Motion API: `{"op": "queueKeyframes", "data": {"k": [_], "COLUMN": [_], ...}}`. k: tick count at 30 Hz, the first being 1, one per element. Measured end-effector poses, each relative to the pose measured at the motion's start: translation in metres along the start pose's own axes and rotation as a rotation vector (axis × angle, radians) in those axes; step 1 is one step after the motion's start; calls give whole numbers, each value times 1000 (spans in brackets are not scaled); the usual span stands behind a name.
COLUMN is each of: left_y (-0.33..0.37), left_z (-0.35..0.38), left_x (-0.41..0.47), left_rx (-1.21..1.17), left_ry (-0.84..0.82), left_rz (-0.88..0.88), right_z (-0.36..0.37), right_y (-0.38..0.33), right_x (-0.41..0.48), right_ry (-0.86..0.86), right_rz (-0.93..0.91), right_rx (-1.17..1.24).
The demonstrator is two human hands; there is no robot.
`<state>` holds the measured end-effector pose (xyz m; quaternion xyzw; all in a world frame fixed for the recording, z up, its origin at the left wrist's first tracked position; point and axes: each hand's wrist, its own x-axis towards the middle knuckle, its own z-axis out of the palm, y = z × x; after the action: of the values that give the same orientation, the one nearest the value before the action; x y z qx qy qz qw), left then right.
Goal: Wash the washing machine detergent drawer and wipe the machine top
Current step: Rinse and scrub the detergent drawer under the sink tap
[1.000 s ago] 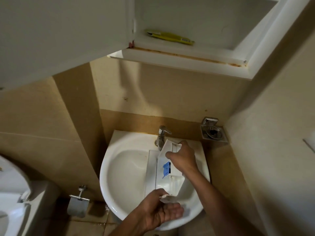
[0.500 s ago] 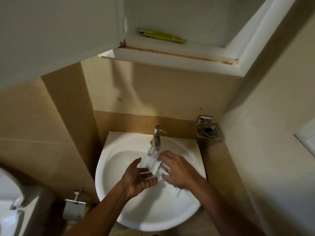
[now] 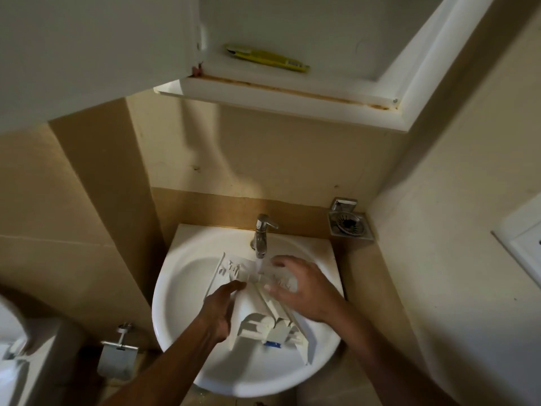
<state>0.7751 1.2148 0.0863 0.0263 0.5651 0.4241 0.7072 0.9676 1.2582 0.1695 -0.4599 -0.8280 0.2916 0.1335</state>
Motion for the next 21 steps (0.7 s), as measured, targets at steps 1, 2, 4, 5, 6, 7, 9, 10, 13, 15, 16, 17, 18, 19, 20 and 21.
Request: {"op": "queueKeyframes", "data": {"k": [1,2,4,5,6,7,9,10,13,15,16,17,18,19,20,21], "left_y": [-2,-4,-9,-11,-13,-15,-19,-19,-21,-22,-23,-25,-26,-28,-28,-29], "left_z": [-4,-7,-13,-14,-15,-15,-12,-10,-3,-1,-2,-4,-6,-8,-9,-10], "left_x": [-1,-1,0,-1,-1,-2,2,2,5,7,8,11,14,16,18,20], "left_rx": [-12,-23,-51,-69,-81,-95,-92,-81,-45,-52,-59,-63,-70,-80,-82,-83], "left_ry": [13,25,61,80,98,114,166,200,233,228,224,221,221,218,212,210], "left_rz": [7,17,54,80,98,114,148,163,164,148,138,127,117,111,99,84], "right_z": [-1,-2,-4,-5,-6,-8,-12,-13,-13,-6,0,7,14,20,23,27], "right_y": [10,20,35,40,41,41,33,29,24,26,29,32,33,34,31,28], "right_x": [7,16,34,44,54,66,90,101,130,143,148,152,154,156,157,157], "right_ry": [57,94,105,94,81,64,14,-11,-93,-157,-166,-149,-109,-62,-33,-21], "right_rz": [68,141,268,309,340,355,373,375,367,363,378,393,402,394,372,341], "right_rx": [17,35,51,50,46,49,52,40,-3,-32,-28,-13,-7,-34,-89,-157]}}
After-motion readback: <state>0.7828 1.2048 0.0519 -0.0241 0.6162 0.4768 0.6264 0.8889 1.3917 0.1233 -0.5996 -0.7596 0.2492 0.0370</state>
